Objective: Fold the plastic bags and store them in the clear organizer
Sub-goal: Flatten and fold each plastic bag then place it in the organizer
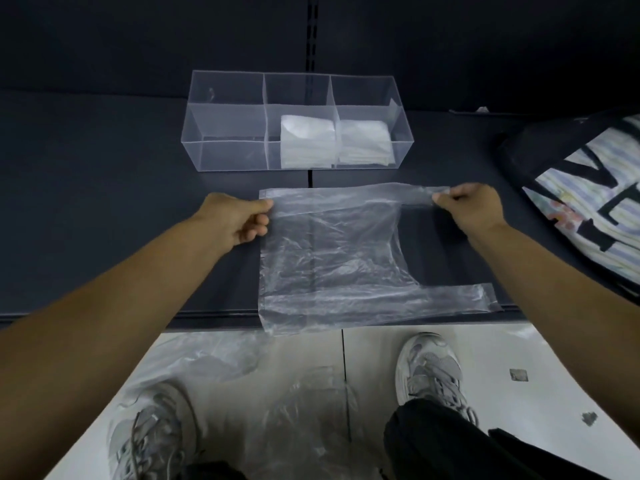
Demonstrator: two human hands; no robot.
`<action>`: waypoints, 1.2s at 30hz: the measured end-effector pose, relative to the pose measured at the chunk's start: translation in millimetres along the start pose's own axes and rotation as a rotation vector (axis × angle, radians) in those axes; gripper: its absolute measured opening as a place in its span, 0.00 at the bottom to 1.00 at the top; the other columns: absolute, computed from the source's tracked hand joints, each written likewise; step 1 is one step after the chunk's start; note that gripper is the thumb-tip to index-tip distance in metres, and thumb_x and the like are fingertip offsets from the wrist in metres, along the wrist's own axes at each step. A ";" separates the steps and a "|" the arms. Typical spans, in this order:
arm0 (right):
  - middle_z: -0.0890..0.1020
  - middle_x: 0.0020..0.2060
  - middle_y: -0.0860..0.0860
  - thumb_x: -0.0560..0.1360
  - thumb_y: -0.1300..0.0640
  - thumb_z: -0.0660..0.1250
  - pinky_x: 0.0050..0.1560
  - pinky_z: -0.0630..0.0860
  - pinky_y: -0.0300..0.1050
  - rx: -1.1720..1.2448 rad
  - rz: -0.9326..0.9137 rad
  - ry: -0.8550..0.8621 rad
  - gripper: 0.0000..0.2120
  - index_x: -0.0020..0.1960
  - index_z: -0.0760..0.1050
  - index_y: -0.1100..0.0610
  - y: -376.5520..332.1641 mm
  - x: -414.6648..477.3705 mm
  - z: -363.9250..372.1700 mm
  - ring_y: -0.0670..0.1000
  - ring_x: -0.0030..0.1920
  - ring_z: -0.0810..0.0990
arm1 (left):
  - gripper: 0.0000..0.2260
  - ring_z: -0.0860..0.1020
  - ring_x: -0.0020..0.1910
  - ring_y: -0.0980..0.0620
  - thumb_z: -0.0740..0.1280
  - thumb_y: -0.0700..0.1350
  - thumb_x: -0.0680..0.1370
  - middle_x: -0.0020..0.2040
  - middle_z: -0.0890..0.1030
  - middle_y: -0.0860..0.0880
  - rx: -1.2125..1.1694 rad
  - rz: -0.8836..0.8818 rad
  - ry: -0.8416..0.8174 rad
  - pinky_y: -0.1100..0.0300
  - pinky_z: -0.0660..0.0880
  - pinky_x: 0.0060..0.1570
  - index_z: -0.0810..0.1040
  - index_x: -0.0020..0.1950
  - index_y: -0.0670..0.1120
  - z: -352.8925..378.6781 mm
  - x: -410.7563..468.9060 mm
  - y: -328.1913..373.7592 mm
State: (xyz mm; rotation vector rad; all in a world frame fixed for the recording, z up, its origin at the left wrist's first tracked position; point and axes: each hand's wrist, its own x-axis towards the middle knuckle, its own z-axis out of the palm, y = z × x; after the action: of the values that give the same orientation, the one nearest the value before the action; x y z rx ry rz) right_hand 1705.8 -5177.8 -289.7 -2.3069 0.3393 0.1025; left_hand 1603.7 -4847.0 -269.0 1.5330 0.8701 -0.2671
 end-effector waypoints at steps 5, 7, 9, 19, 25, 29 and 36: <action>0.80 0.34 0.50 0.74 0.60 0.70 0.30 0.70 0.31 0.321 0.023 -0.060 0.04 0.41 0.77 0.56 -11.7 -0.1 -8.3 0.41 0.30 0.75 | 0.08 0.72 0.16 0.60 0.71 0.41 0.76 0.25 0.77 0.48 0.004 0.049 0.126 0.70 0.66 0.16 0.77 0.38 0.42 -3.1 5.8 -6.1; 0.79 0.33 0.51 0.75 0.62 0.68 0.27 0.69 0.30 0.347 0.056 -0.014 0.04 0.41 0.76 0.57 -11.3 1.1 -11.0 0.40 0.27 0.74 | 0.06 0.73 0.16 0.59 0.70 0.41 0.77 0.30 0.76 0.47 0.033 0.065 0.179 0.69 0.67 0.17 0.78 0.42 0.41 -7.5 5.0 -8.0; 0.78 0.32 0.51 0.75 0.64 0.67 0.26 0.70 0.30 0.323 0.069 0.055 0.08 0.38 0.75 0.56 -10.1 2.6 -10.4 0.42 0.28 0.73 | 0.05 0.76 0.20 0.57 0.67 0.40 0.78 0.32 0.78 0.45 0.145 0.174 0.237 0.67 0.73 0.21 0.78 0.46 0.39 -7.9 3.1 -10.5; 0.79 0.32 0.49 0.75 0.59 0.69 0.24 0.69 0.29 0.192 -0.028 0.058 0.09 0.36 0.74 0.54 -4.9 9.9 -7.9 0.37 0.22 0.73 | 0.37 0.38 0.77 0.54 0.36 0.67 0.75 0.78 0.40 0.49 1.313 0.853 0.060 0.53 0.36 0.75 0.40 0.78 0.45 29.4 -4.9 -62.2; 0.82 0.44 0.57 0.75 0.60 0.68 0.46 0.73 0.41 -0.020 -0.037 0.191 0.06 0.48 0.79 0.63 -3.2 11.8 -13.7 0.51 0.41 0.79 | 0.41 0.37 0.77 0.53 0.33 0.70 0.72 0.79 0.39 0.48 1.350 0.837 0.098 0.52 0.36 0.75 0.38 0.78 0.46 29.5 -2.8 -64.7; 0.75 0.57 0.61 0.74 0.63 0.63 0.60 0.67 0.48 -0.238 -0.293 0.380 0.11 0.57 0.75 0.61 -32.5 -34.9 5.2 0.60 0.58 0.73 | 0.42 0.38 0.77 0.50 0.31 0.69 0.72 0.79 0.40 0.46 1.353 0.761 0.191 0.48 0.37 0.75 0.39 0.78 0.45 33.9 -7.1 -66.7; 0.55 0.77 0.55 0.83 0.50 0.51 0.76 0.42 0.46 -0.428 -0.737 -0.317 0.26 0.77 0.53 0.59 -49.2 -152.7 107.4 0.52 0.77 0.50 | 0.37 0.37 0.77 0.50 0.31 0.64 0.74 0.79 0.38 0.45 1.333 0.713 0.230 0.45 0.37 0.74 0.37 0.77 0.44 37.6 -8.0 -68.5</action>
State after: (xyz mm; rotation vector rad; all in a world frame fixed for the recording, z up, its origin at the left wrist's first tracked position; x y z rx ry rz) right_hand 1576.0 -5035.4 -301.8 -2.6251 -0.7601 0.1769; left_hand 1565.5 -4890.2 -322.3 3.0389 0.1619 -0.1246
